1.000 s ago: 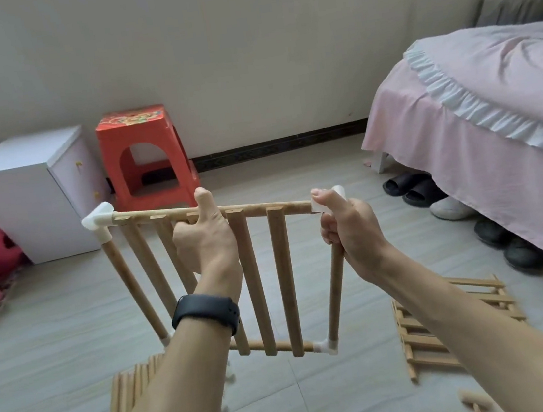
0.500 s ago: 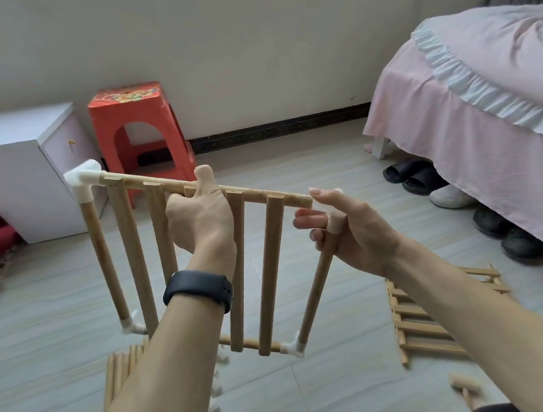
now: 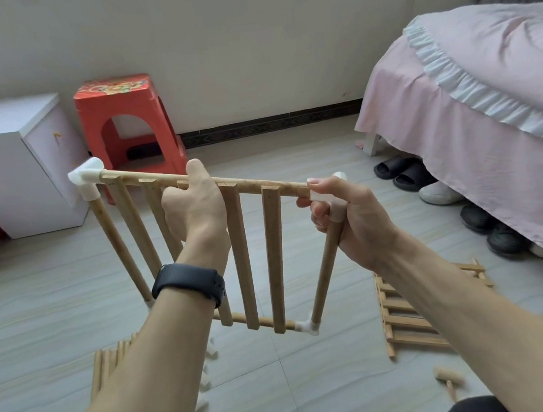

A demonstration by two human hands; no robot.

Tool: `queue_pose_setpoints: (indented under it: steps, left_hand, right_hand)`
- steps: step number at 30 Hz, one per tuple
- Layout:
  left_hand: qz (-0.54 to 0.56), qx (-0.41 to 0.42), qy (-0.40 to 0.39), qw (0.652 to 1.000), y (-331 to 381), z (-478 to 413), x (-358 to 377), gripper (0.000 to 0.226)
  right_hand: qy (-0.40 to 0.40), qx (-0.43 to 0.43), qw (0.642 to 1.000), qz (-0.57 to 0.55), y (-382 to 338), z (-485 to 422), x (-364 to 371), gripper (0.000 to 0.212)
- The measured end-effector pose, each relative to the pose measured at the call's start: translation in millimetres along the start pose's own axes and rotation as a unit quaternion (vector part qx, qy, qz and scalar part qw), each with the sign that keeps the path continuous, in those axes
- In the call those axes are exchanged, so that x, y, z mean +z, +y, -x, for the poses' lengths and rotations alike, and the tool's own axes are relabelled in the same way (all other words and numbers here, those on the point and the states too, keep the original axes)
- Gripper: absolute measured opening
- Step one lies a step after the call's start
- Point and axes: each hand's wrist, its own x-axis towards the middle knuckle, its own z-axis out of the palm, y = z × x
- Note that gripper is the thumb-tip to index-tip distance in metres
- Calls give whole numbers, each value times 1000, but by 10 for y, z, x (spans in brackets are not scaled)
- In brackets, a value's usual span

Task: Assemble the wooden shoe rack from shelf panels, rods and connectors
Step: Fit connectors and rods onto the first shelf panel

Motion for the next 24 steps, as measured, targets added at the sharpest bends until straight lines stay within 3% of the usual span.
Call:
queue_pose_setpoints:
  steps: [7,14,19,24]
  left_hand:
    - [15,30,23,999,65,98,20,32]
    - [62,6,6,998,57,127,-10,29]
    - [89,9,8,996,40,211,50,30]
    - [85,1,30,996,39,231,104,31]
  right_hand:
    - [14,-25,1000,6,-93,8,-7,24]
    - [21,-46,998,26,-91,90,17,16]
    - [15,-55,998,29,-102,107,-46,29]
    - [30,-40,997,64,-72,115,-96,24]
